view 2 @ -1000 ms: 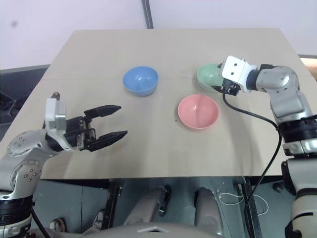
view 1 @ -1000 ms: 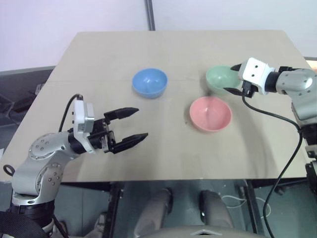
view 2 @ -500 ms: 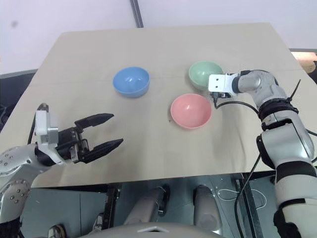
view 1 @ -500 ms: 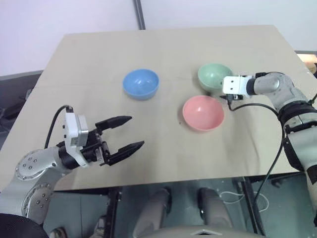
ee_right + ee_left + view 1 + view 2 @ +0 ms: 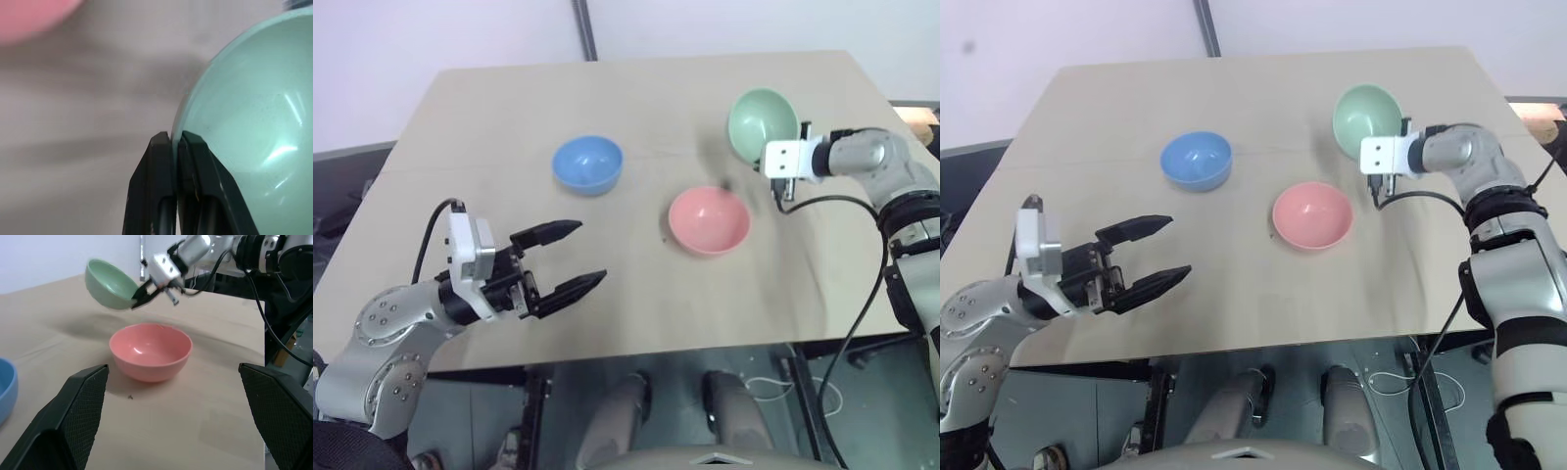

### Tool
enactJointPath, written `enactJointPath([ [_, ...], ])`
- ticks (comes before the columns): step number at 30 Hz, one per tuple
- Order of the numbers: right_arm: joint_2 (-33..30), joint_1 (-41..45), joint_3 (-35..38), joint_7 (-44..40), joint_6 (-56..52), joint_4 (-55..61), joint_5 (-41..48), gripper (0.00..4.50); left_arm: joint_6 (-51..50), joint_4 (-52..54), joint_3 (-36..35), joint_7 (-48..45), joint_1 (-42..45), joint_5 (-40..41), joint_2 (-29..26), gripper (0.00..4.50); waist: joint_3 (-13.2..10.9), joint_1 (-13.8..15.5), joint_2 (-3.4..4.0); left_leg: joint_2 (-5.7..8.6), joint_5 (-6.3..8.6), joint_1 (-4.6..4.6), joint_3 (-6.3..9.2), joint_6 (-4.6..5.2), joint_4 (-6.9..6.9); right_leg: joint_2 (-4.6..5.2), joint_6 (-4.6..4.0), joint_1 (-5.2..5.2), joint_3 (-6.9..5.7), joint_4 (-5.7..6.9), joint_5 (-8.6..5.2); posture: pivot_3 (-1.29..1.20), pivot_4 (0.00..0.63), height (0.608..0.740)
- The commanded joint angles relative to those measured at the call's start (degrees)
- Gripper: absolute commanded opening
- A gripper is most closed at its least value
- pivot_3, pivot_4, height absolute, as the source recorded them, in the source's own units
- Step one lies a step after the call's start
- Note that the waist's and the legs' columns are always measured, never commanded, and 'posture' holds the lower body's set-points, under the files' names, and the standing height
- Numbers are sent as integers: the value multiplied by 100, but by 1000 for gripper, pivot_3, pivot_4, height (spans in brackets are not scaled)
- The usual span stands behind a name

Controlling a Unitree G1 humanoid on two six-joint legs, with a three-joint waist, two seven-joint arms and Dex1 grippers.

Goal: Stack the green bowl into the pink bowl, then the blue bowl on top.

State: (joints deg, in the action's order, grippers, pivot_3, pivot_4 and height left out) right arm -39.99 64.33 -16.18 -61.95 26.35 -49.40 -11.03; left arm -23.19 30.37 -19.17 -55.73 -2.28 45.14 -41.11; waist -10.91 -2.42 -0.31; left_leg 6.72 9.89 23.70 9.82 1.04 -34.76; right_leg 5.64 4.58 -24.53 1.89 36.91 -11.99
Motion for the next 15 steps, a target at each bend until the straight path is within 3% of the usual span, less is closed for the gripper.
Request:
enactJointPath([
  [1,-297,-873,366,-1319,-1886,3007,1688,30,187,-185,140,-92,181,-93,43,4500,2,7,1,-6,4,-1,5,-4,-1,-4,0,0,1,0,0,0,150,740],
  [3,-497,-1486,361,-1472,-2803,4440,2090,30,243,-358,260,-128,336,-180,85,4500,2,25,1,-8,6,4,11,-5,0,-5,0,-5,-3,0,-1,0,150,740],
  [6,-475,-2026,342,-1242,-3610,5489,2163,30,296,-591,416,-149,568,-296,151,4500,2,29,1,-9,8,4,5,-6,-4,-4,1,-8,0,3,0,0,150,740],
  [7,-450,-2148,331,-1164,-3737,5633,2121,791,304,-641,461,-137,638,-317,178,4500,2,27,1,-9,8,5,3,-6,-10,-3,2,-7,1,4,0,0,150,740],
  [9,-445,-2398,212,-1036,-3747,5717,1877,1468,340,-752,541,-132,781,-395,226,4500,4,49,-1,-9,8,5,2,-6,-21,-3,9,-5,2,6,5,0,150,740],
  [10,-464,-2483,168,-1001,-3735,5736,1785,2126,389,-800,578,-128,832,-467,244,4500,4,53,-1,-9,8,5,2,-7,-29,-4,11,0,1,7,6,0,150,740],
  [13,-376,-2510,284,-442,-3706,5704,1413,3542,351,-904,570,78,989,-498,334,4500,4,71,-2,-9,8,4,1,-7,-37,-4,11,7,0,6,7,0,150,740],
  [15,-433,-2572,613,-308,-4035,5916,1628,4321,274,-959,521,225,1141,-531,306,4500,4,73,-2,-9,8,6,1,-7,-37,-4,14,3,1,6,11,0,150,740],
])
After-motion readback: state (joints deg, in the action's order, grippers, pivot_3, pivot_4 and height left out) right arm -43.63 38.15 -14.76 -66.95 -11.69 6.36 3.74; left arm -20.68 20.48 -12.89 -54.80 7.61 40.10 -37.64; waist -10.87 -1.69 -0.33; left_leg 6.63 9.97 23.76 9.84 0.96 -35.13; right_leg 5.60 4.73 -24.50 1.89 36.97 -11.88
